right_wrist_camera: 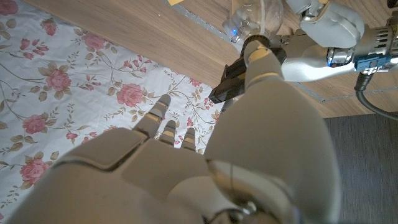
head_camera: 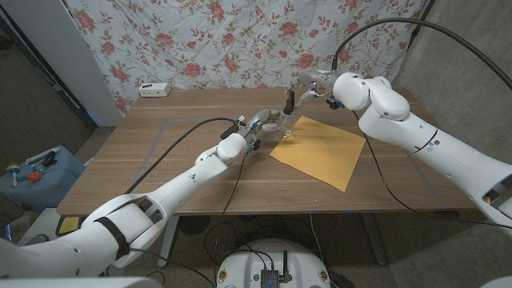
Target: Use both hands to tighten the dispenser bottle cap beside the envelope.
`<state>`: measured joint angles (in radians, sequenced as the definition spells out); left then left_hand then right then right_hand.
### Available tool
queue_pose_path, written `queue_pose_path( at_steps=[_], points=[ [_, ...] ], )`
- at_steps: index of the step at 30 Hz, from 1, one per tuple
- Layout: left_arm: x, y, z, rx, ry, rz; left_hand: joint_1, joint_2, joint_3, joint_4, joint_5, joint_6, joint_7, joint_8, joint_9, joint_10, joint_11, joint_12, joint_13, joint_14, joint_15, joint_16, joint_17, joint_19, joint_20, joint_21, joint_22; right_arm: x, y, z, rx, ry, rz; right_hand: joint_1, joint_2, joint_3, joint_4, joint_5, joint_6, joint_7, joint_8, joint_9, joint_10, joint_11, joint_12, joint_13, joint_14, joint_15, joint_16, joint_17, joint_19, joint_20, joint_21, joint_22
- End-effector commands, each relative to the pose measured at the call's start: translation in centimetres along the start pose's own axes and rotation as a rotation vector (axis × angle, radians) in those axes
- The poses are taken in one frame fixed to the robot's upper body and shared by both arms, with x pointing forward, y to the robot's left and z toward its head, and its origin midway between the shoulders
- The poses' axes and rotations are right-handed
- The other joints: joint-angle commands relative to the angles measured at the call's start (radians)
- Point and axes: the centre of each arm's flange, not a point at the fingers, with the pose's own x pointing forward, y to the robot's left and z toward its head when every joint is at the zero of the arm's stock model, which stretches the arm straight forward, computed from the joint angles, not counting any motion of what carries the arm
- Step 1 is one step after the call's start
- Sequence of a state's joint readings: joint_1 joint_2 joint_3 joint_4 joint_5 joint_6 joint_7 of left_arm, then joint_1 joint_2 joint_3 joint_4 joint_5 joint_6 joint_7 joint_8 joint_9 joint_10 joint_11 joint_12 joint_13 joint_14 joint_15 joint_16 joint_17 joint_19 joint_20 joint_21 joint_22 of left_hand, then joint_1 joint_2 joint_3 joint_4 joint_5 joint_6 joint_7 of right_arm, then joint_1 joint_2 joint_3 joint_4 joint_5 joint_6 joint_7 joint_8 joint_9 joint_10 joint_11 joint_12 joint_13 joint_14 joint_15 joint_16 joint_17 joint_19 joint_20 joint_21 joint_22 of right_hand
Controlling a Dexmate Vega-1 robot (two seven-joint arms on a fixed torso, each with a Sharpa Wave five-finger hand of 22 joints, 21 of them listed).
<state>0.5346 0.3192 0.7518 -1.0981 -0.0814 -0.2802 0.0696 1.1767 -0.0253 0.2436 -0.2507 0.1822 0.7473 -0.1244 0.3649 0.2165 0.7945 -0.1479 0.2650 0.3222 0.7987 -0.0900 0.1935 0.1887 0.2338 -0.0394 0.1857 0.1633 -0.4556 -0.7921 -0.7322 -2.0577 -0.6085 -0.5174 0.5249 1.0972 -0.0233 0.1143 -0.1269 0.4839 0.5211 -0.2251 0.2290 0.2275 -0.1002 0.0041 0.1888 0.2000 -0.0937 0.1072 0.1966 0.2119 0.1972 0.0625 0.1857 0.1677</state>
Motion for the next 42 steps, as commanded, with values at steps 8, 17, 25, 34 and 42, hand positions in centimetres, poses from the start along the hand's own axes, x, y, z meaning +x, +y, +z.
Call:
queue_pose_path(
  at_steps=[8,17,25,34,42],
  points=[
    [-0.1,-0.1,0.2,0.002,-0.005,-0.004,-0.102,0.135,0.108,0.098,0.009,0.169,0.04,0.008,0.004,0.093,-0.013,0.005,0.244,0.008,-0.066,0.007,0.004,0.007,0.002,-0.001,0.003,-0.3,-0.2,0.1,0.041,0.022,0.018,-0.073,-0.004,-0.024,0.038,-0.014,0.016,0.006,0.003,-0.003,0.027,0.018,0.019,0.004,0.015,-0.004,0.013,0.003,0.028,-0.021,0.009,0.0],
    [0.0,-0.2,0.0,0.0,-0.004,-0.005,-0.102,0.135,0.107,0.098,0.008,0.17,0.041,0.008,0.004,0.092,-0.014,0.005,0.245,0.008,-0.066,0.008,0.005,0.006,0.004,-0.001,0.003,-0.4,-0.2,0.3,0.049,0.033,0.01,-0.127,-0.008,-0.045,0.062,-0.022,0.072,0.008,0.02,-0.005,0.046,0.022,0.024,0.003,0.031,-0.016,0.02,0.004,0.043,-0.03,0.01,0.0],
    [-0.1,-0.3,0.0,-0.003,-0.003,-0.001,-0.101,0.135,0.107,0.097,0.008,0.171,0.041,0.008,0.004,0.093,-0.014,0.005,0.245,0.008,-0.069,0.008,0.005,0.007,0.003,-0.001,0.003,-0.3,-0.3,0.6,0.054,0.055,0.01,-0.179,-0.01,-0.063,0.085,-0.031,0.126,0.01,0.034,-0.009,0.073,0.026,0.03,0.003,0.046,-0.022,0.024,0.005,0.057,-0.033,0.011,0.0],
    [-0.4,-0.3,-0.2,-0.008,-0.002,0.006,-0.103,0.136,0.107,0.098,0.008,0.17,0.041,0.007,0.004,0.093,-0.012,0.006,0.246,0.008,-0.067,0.008,0.005,0.007,0.009,-0.001,0.003,-0.1,-0.4,1.1,0.055,0.094,0.021,-0.225,-0.01,-0.08,0.107,-0.037,0.174,0.033,0.044,-0.014,0.112,0.037,0.038,0.003,0.069,-0.026,0.032,0.006,0.078,-0.035,0.013,0.0],
    [-0.5,-0.2,-0.3,-0.009,-0.002,0.009,-0.104,0.134,0.107,0.098,0.008,0.172,0.041,0.008,0.004,0.094,-0.012,0.005,0.245,0.009,-0.066,0.008,0.004,0.006,0.007,-0.001,0.003,0.0,-0.4,1.6,0.046,0.134,0.018,-0.292,-0.004,-0.102,0.139,-0.051,0.234,0.076,0.055,-0.019,0.175,0.046,0.052,0.003,0.107,-0.032,0.042,0.007,0.109,-0.037,0.016,0.001]
  ],
)
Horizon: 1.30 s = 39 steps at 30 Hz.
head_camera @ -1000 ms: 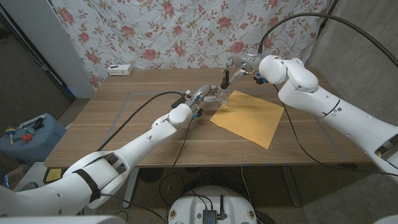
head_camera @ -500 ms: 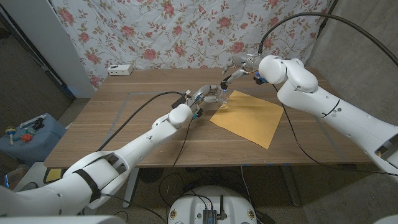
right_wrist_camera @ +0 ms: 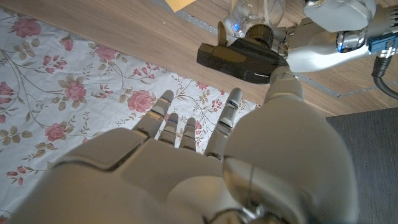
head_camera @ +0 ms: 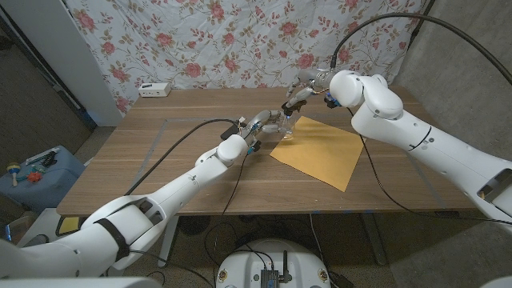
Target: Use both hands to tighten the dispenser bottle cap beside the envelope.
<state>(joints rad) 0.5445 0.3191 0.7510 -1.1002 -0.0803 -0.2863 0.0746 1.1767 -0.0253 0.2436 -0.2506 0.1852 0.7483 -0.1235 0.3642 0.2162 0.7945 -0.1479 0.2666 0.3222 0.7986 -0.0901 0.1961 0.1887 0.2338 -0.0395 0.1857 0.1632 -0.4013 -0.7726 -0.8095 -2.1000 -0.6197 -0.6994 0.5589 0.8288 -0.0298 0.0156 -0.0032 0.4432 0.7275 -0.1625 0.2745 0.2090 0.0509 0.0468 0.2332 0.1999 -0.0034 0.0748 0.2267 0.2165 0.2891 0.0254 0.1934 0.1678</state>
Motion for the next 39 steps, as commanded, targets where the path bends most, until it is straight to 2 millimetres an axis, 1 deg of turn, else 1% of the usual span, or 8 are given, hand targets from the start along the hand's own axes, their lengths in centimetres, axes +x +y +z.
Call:
queue_pose_path(
  at_steps=[1,3,8,13,18,23,32,39],
  points=[
    [-0.2,0.1,-0.1,-0.004,-0.001,0.008,-0.105,0.135,0.107,0.099,0.005,0.171,0.039,0.009,0.004,0.094,-0.013,0.004,0.245,0.009,-0.065,0.005,0.004,0.006,0.007,-0.001,0.003,0.1,-0.1,0.6,-0.009,0.067,-0.007,-0.032,0.004,-0.006,0.02,-0.012,0.032,0.019,0.01,-0.001,0.029,0.003,0.008,0.003,0.02,0.0,0.013,0.003,0.022,0.0,0.009,0.001],
    [-0.2,0.1,-0.1,-0.004,-0.002,0.008,-0.104,0.135,0.108,0.098,0.005,0.171,0.039,0.009,0.004,0.094,-0.012,0.004,0.245,0.009,-0.066,0.005,0.004,0.007,0.007,-0.001,0.003,0.1,-0.1,0.7,-0.018,0.077,-0.004,-0.061,0.007,-0.016,0.035,-0.018,0.047,0.025,0.012,-0.001,0.051,0.006,0.012,0.003,0.036,-0.005,0.017,0.003,0.037,-0.003,0.012,0.001],
    [-0.2,0.2,-0.2,-0.003,-0.002,0.007,-0.105,0.135,0.108,0.099,0.005,0.17,0.038,0.008,0.004,0.095,-0.013,0.004,0.245,0.008,-0.066,0.005,0.004,0.006,0.008,-0.001,0.003,0.1,-0.1,1.0,-0.024,0.099,0.006,-0.101,0.005,-0.033,0.053,-0.027,0.065,0.037,0.011,-0.003,0.088,0.009,0.019,0.002,0.062,-0.017,0.023,0.002,0.057,-0.008,0.012,0.001],
    [-0.3,0.2,-0.3,-0.004,-0.001,0.008,-0.105,0.134,0.108,0.098,0.005,0.171,0.039,0.008,0.004,0.096,-0.014,0.004,0.245,0.009,-0.066,0.005,0.004,0.007,0.007,-0.001,0.003,0.2,-0.2,1.5,-0.042,0.124,0.025,-0.123,0.003,-0.043,0.063,-0.032,0.088,0.059,0.014,-0.004,0.117,0.014,0.023,0.002,0.082,-0.023,0.027,0.001,0.074,-0.01,0.014,0.001],
    [-0.3,0.2,-0.3,-0.004,-0.002,0.009,-0.105,0.134,0.108,0.098,0.005,0.172,0.04,0.009,0.004,0.095,-0.014,0.004,0.245,0.01,-0.067,0.005,0.004,0.007,0.008,-0.001,0.003,0.3,-0.3,1.7,-0.049,0.135,0.048,-0.139,0.003,-0.051,0.071,-0.037,0.11,0.071,0.018,-0.005,0.143,0.015,0.027,0.001,0.107,-0.029,0.032,0.0,0.096,-0.012,0.016,0.001],
    [-0.4,0.3,-0.4,-0.003,-0.002,0.01,-0.105,0.135,0.108,0.098,0.005,0.173,0.041,0.009,0.004,0.095,-0.016,0.004,0.244,0.009,-0.067,0.005,0.004,0.006,0.008,-0.001,0.003,0.3,-0.4,1.7,-0.044,0.137,0.048,-0.145,0.003,-0.055,0.073,-0.038,0.1,0.075,0.011,-0.005,0.145,0.015,0.025,0.001,0.109,-0.031,0.03,-0.001,0.098,-0.01,0.014,0.001],
    [-0.3,0.4,-0.3,-0.002,-0.004,0.008,-0.106,0.134,0.109,0.098,0.005,0.174,0.041,0.009,0.004,0.095,-0.017,0.004,0.245,0.01,-0.067,0.005,0.003,0.006,0.008,-0.001,0.003,0.3,-0.4,1.7,-0.042,0.151,0.061,-0.153,0.003,-0.059,0.077,-0.041,0.116,0.08,0.013,-0.006,0.16,0.02,0.026,0.001,0.119,-0.034,0.03,-0.002,0.105,-0.011,0.013,0.001],
    [-0.3,0.5,-0.4,-0.003,-0.006,0.012,-0.105,0.134,0.109,0.098,0.005,0.173,0.042,0.009,0.004,0.097,-0.014,0.004,0.244,0.009,-0.068,0.004,0.004,0.006,0.007,-0.001,0.003,0.5,-0.5,1.7,-0.04,0.16,0.071,-0.167,0.003,-0.067,0.084,-0.044,0.129,0.106,0.013,-0.006,0.18,0.029,0.028,0.001,0.134,-0.033,0.032,-0.003,0.11,-0.008,0.011,0.001]
  ],
)
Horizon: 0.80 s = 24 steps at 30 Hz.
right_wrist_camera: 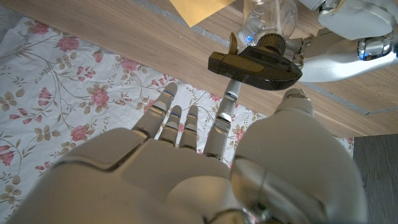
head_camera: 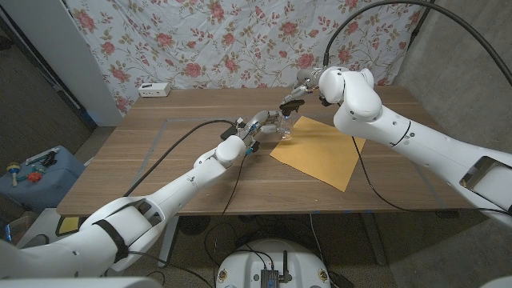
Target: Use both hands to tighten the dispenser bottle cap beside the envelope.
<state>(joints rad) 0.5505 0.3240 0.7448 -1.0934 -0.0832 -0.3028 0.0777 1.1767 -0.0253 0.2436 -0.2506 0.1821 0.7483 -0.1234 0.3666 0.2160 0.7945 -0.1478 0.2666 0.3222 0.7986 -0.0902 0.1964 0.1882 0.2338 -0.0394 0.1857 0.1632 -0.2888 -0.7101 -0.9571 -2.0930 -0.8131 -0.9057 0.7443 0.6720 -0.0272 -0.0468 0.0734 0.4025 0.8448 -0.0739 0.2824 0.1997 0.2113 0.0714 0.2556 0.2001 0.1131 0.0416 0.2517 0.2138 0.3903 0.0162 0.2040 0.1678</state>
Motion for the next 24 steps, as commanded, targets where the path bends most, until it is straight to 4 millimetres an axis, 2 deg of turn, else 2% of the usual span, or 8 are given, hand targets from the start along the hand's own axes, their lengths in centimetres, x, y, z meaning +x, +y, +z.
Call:
queue_pose_path(
  at_steps=[1,8,14,17,24],
  points=[
    [0.05,0.24,0.02,0.0,-0.004,0.004,-0.106,0.134,0.109,0.098,0.008,0.173,0.042,0.006,0.004,0.096,-0.013,0.004,0.244,0.009,-0.067,0.004,0.004,0.006,0.007,-0.001,0.003,0.18,-0.13,0.07,0.003,0.021,0.02,-0.011,0.0,-0.005,0.008,-0.004,0.012,0.018,0.005,0.003,0.022,0.004,0.006,0.0,0.019,0.0,0.007,0.0,0.01,0.001,0.0,0.001],
    [-0.06,0.18,-0.16,-0.006,-0.003,0.01,-0.106,0.134,0.109,0.098,0.008,0.175,0.041,0.007,0.004,0.095,-0.013,0.004,0.245,0.009,-0.066,0.004,0.005,0.007,0.008,-0.001,0.003,0.2,-0.29,0.14,0.01,0.018,0.013,-0.019,-0.001,-0.01,0.011,-0.005,0.002,0.028,-0.002,0.003,0.026,0.005,0.004,0.0,0.024,0.001,0.007,-0.001,0.011,0.002,-0.002,0.001],
    [-0.22,0.09,-0.27,-0.011,-0.003,0.016,-0.106,0.134,0.109,0.098,0.008,0.173,0.039,0.006,0.004,0.099,-0.014,0.005,0.243,0.009,-0.067,0.004,0.005,0.007,0.008,-0.001,0.003,0.0,-0.38,-0.06,0.035,-0.001,-0.001,-0.029,0.003,-0.015,0.017,-0.008,-0.035,0.03,-0.021,0.002,0.024,0.006,-0.002,0.0,0.027,0.002,0.004,-0.001,0.009,0.005,-0.006,0.001],
    [-0.34,0.15,-0.29,-0.011,-0.003,0.019,-0.106,0.134,0.109,0.097,0.008,0.173,0.039,0.006,0.004,0.099,-0.014,0.004,0.243,0.009,-0.067,0.004,0.004,0.006,0.007,-0.001,0.003,-0.21,-0.46,-0.16,0.043,-0.01,-0.009,-0.031,0.005,-0.018,0.018,-0.009,-0.083,0.03,-0.045,0.002,0.022,0.008,-0.009,0.0,0.028,0.002,-0.001,-0.003,0.008,0.006,-0.009,0.001],
    [-0.49,0.26,-0.3,-0.01,-0.002,0.022,-0.107,0.135,0.109,0.098,0.008,0.174,0.04,0.007,0.004,0.097,-0.012,0.003,0.243,0.008,-0.067,0.004,0.005,0.006,0.008,-0.001,0.003,-0.71,-0.63,-0.3,0.045,-0.043,-0.036,-0.014,0.012,-0.015,0.008,-0.008,-0.14,0.017,-0.072,0.003,0.006,0.006,-0.023,0.0,0.021,0.005,-0.012,-0.006,-0.017,0.014,-0.019,0.001]
  ],
)
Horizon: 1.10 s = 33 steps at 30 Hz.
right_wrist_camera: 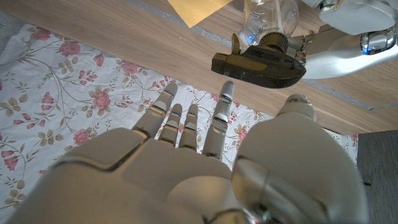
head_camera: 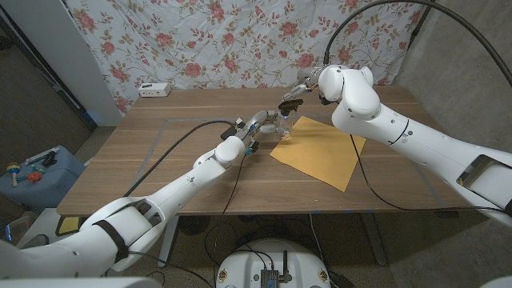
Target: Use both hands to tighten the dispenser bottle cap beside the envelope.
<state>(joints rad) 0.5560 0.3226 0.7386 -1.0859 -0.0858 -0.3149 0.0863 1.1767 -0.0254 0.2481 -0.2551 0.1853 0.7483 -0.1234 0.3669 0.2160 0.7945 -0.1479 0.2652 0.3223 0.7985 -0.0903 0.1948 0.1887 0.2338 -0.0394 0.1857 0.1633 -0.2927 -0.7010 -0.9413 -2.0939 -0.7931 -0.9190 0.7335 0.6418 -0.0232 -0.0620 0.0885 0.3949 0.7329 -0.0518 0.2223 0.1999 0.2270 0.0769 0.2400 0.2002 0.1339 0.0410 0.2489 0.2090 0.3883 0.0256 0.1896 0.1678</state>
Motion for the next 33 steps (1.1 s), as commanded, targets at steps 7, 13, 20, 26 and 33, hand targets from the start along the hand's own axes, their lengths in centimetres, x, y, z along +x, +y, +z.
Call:
queue_pose_path(
  at_steps=[7,13,20,26,33],
  points=[
    [-0.4,0.1,0.0,-0.002,-0.001,0.008,-0.107,0.136,0.105,0.103,0.005,0.173,0.04,0.006,0.004,0.098,-0.013,0.006,0.244,0.01,-0.069,0.007,0.004,0.006,0.007,-0.001,0.003,-0.8,-0.3,-0.2,-0.004,-0.059,-0.017,0.074,0.01,0.013,-0.042,0.007,-0.117,-0.034,-0.036,0.004,-0.055,-0.002,-0.034,0.001,-0.034,0.022,-0.033,-0.007,-0.051,0.014,-0.009,0.001],
    [-0.6,0.2,0.1,0.001,-0.001,0.011,-0.106,0.135,0.106,0.102,0.005,0.172,0.04,0.005,0.004,0.098,-0.014,0.006,0.244,0.01,-0.068,0.006,0.004,0.006,0.008,-0.001,0.003,-1.0,-0.4,-0.2,-0.018,-0.064,0.002,0.118,0.009,0.023,-0.07,0.016,-0.178,-0.057,-0.042,0.006,-0.091,-0.001,-0.046,0.002,-0.058,0.03,-0.045,-0.007,-0.071,0.02,-0.009,0.001],
    [-0.6,0.2,0.2,0.003,-0.002,0.009,-0.107,0.135,0.106,0.102,0.005,0.173,0.042,0.006,0.004,0.096,-0.013,0.005,0.245,0.009,-0.067,0.005,0.003,0.006,0.008,-0.001,0.003,-1.1,-0.4,-0.2,-0.031,-0.068,0.031,0.155,0.002,0.028,-0.095,0.028,-0.276,-0.062,-0.047,0.009,-0.146,-0.008,-0.055,0.004,-0.093,0.046,-0.054,-0.005,-0.1,0.031,-0.009,0.002],
    [-0.6,0.2,0.3,0.004,-0.004,0.008,-0.107,0.136,0.106,0.102,0.005,0.177,0.041,0.007,0.004,0.096,-0.013,0.005,0.244,0.008,-0.066,0.005,0.004,0.006,0.008,-0.001,0.003,-1.3,-0.1,-0.1,-0.057,-0.061,0.048,0.17,0.001,0.03,-0.105,0.033,-0.328,-0.055,-0.048,0.01,-0.174,-0.004,-0.057,0.005,-0.116,0.058,-0.057,-0.003,-0.116,0.038,-0.01,0.002],
    [-0.7,0.1,0.4,0.007,-0.006,0.006,-0.108,0.136,0.106,0.103,0.005,0.175,0.041,0.006,0.004,0.098,-0.011,0.006,0.245,0.009,-0.068,0.006,0.004,0.006,0.009,-0.001,0.003,-1.3,0.6,0.2,-0.08,-0.041,0.047,0.174,0.009,0.035,-0.108,0.032,-0.358,-0.016,-0.043,0.011,-0.189,0.003,-0.054,0.006,-0.125,0.066,-0.054,0.0,-0.121,0.044,-0.007,0.002]
  ],
)
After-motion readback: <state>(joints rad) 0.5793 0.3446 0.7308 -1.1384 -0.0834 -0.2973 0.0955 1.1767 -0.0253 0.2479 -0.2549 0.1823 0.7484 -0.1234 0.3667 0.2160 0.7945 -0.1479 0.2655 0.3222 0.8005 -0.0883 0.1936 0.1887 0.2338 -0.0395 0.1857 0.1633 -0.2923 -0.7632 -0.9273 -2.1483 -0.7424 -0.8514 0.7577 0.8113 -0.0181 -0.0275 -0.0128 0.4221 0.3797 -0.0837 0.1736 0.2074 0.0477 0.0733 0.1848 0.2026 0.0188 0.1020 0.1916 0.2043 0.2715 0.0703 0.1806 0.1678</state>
